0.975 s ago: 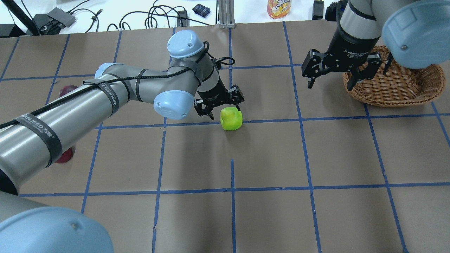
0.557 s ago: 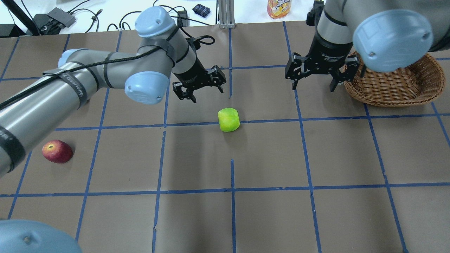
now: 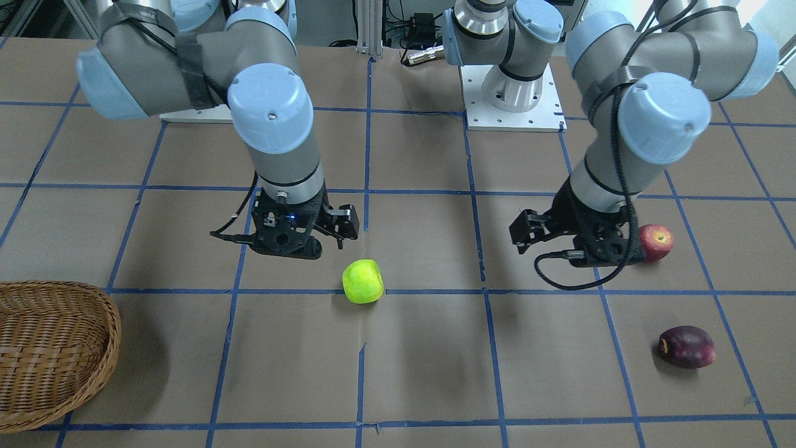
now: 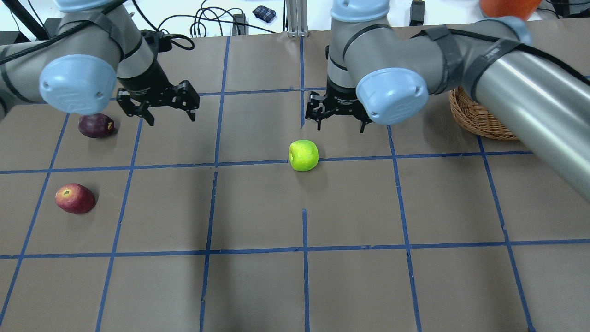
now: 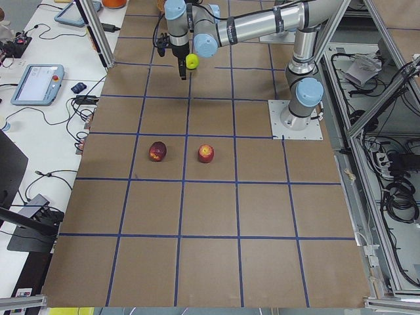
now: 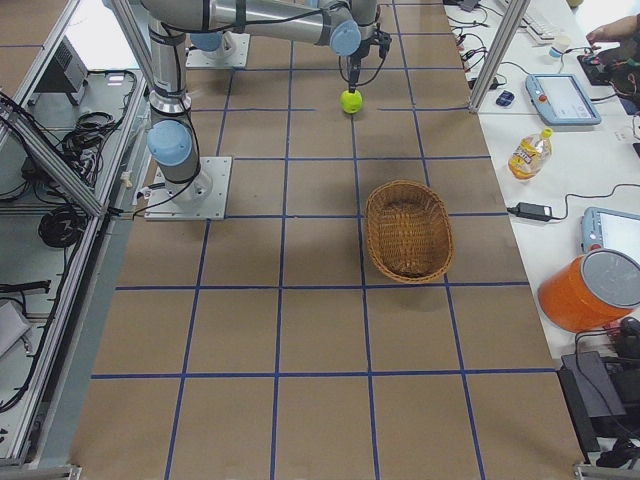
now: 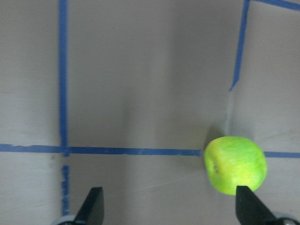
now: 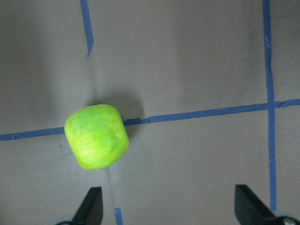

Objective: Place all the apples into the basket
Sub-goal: 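Reach the right gripper to the green apple while the left reaches the red apple, then grasp the green apple with the right gripper while the left grasps the red apple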

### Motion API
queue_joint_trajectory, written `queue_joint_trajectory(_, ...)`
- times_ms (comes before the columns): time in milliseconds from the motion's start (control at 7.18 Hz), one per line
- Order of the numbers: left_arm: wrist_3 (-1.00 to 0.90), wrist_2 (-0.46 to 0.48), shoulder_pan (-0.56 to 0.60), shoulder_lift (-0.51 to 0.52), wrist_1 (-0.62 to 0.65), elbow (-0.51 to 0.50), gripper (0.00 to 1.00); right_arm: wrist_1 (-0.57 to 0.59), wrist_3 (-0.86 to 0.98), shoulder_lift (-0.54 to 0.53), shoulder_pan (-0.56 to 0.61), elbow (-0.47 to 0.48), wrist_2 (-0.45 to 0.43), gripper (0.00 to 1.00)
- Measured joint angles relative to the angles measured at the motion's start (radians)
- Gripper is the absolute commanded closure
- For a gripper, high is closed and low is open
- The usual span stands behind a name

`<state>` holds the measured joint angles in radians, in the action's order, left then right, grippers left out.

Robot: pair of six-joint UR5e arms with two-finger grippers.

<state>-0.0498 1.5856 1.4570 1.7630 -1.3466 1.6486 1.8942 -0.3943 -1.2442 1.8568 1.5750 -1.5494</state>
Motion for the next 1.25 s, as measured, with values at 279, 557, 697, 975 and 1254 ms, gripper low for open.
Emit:
queue_joint_trajectory(279,-0.222,0.086,-0.183,-0.003,-0.078,0.015,0.0,0.057,-0.052,0.096,0.058,-0.05,0.002,0.0)
queue_joint_trajectory(557,-0.508,0.132,-0.377,0.039,-0.035,0.067,0.0,0.069,-0.042,0.181,0.085,-0.099,0.006,0.0)
queue_joint_trajectory(697,-0.602,0.136,-0.433,0.066,0.062,0.126,0.0,0.072,-0.012,0.207,0.089,-0.107,0.007,0.0)
queue_joint_trajectory(975,-0.665,0.144,-0.475,0.107,0.236,0.243,0.0,0.077,0.045,0.239,0.092,-0.113,0.008,0.0)
queue_joint_trajectory(1254,-0.702,0.186,-0.481,0.145,0.296,0.28,0.0,0.087,0.071,0.255,0.093,-0.108,0.005,0.0)
